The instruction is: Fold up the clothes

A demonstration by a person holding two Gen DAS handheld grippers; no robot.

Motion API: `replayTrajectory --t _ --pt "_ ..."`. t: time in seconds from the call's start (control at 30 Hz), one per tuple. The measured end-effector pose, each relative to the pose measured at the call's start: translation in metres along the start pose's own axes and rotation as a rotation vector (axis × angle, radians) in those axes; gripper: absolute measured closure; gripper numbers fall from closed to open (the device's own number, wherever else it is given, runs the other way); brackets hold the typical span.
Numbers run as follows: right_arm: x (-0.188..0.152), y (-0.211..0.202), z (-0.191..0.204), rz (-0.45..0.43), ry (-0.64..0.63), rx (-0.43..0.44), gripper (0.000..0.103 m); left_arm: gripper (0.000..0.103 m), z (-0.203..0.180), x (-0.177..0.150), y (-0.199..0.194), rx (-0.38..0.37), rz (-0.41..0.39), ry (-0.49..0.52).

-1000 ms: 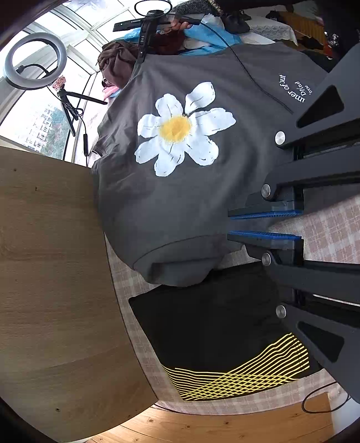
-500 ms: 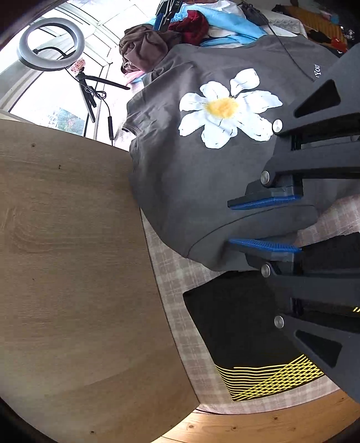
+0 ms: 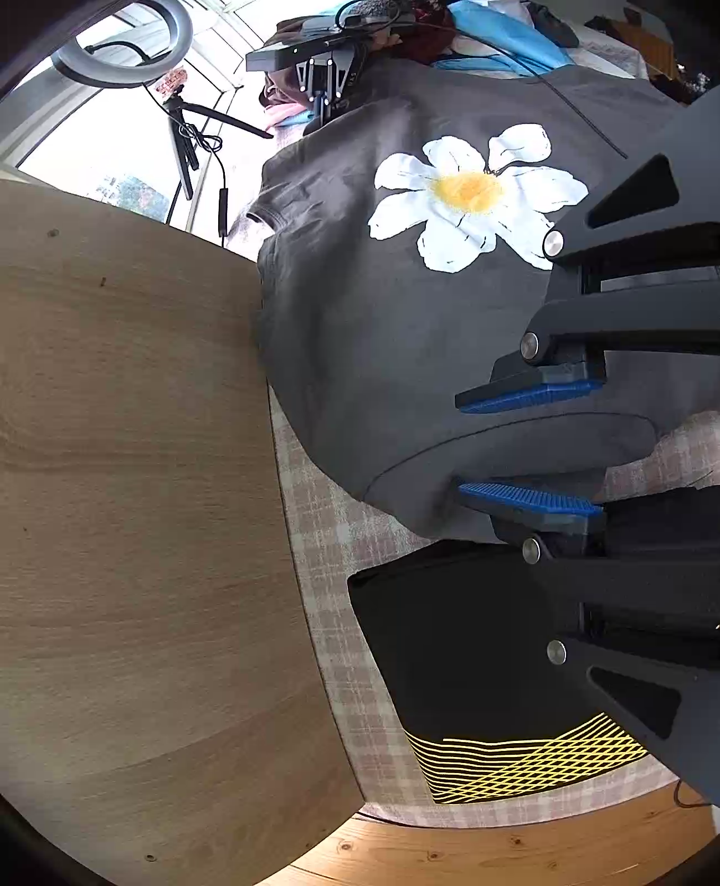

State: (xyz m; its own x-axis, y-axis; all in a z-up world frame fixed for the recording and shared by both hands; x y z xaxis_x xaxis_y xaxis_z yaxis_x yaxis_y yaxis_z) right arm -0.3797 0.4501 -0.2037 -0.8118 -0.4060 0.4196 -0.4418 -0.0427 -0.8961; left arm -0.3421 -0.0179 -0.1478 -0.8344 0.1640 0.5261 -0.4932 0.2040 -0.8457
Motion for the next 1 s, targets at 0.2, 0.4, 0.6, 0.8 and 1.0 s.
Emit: replayTrajectory --t 0.2,0.4,0.6,0.8,1.0 --pt "-0.017 -0.025 -0.054 -0.039 0.165 -0.103 0.099 0.078 0.006 0.001 0.023 0.018 0.024 0.015" --pt "-0.023 -0.019 -0.047 -0.007 0.118 -0.129 0.099 0.076 0.015 0.009 0.039 0.048 0.033 0.015" --pt "-0.026 -0.022 -0.057 -0.002 0.151 -0.144 0.099 0.071 0.039 0.01 0.032 0.1 0.019 -0.006" --pt "-0.017 -0.073 -0.043 -0.112 0.204 -0.132 0.09 0.07 0.038 -0.021 0.024 0.074 0.062 0.019" --pt "-0.002 -0.11 0.034 -0.187 0.182 0.075 0.065 0.098 0.013 -0.028 0.037 0.075 0.06 0.108"
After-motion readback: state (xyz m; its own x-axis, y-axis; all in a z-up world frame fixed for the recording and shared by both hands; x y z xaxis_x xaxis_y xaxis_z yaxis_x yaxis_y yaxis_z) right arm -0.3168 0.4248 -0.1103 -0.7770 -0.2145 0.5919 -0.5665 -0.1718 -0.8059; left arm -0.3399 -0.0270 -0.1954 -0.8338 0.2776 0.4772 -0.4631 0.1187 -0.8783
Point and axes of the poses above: each gripper's, at about its wrist camera, not at the fingertips, and y roughly the way its jaws point, z to its left, x to its top, the point moved 7 cm from there along y, roughly the way its jaws point, and after that the axes turned 11 degrees about -z, right-handed, at the moved point
